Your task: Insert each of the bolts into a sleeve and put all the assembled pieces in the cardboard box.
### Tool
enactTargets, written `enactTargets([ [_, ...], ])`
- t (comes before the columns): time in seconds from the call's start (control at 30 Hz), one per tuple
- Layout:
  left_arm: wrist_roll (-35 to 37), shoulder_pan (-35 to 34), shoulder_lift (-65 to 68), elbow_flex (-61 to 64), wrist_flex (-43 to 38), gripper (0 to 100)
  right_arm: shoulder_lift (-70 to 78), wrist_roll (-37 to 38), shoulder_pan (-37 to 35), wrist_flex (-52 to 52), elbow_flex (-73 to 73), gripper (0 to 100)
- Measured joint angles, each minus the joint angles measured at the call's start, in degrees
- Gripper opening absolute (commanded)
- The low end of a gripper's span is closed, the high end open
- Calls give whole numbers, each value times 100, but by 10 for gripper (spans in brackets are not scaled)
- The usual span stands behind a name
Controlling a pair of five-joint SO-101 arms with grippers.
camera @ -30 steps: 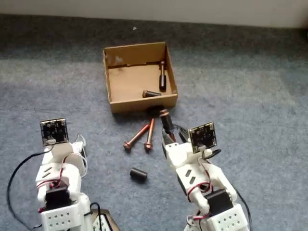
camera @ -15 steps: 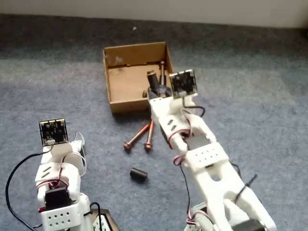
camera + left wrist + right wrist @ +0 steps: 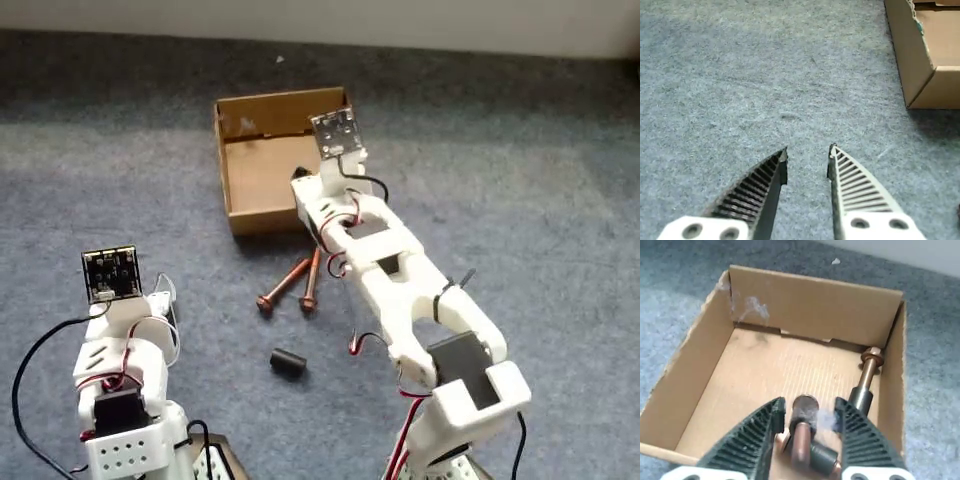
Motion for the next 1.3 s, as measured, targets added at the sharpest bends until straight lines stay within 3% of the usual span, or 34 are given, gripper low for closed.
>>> enactTargets([
  [0.2,0,0,0,0,0,157,0,18,176,9,-44,183],
  [0.3,0,0,0,9,0,157,-193,18,185,563,-44,183],
  [0.5,0,0,0,9,0,157,-1503,9,149,2435,-44,183],
  [0.7,0,0,0,9,0,157,-2251,-519,-211,4519,-44,183],
  [1.03,0,0,0,9,0,157,-2356,123,-1626,7279,-44,183],
  [1.17,0,0,0,9,0,157,-2356,132,-2382,7323,246,183],
  [1.3,0,0,0,9,0,157,-2356,132,-2998,6470,1169,183],
])
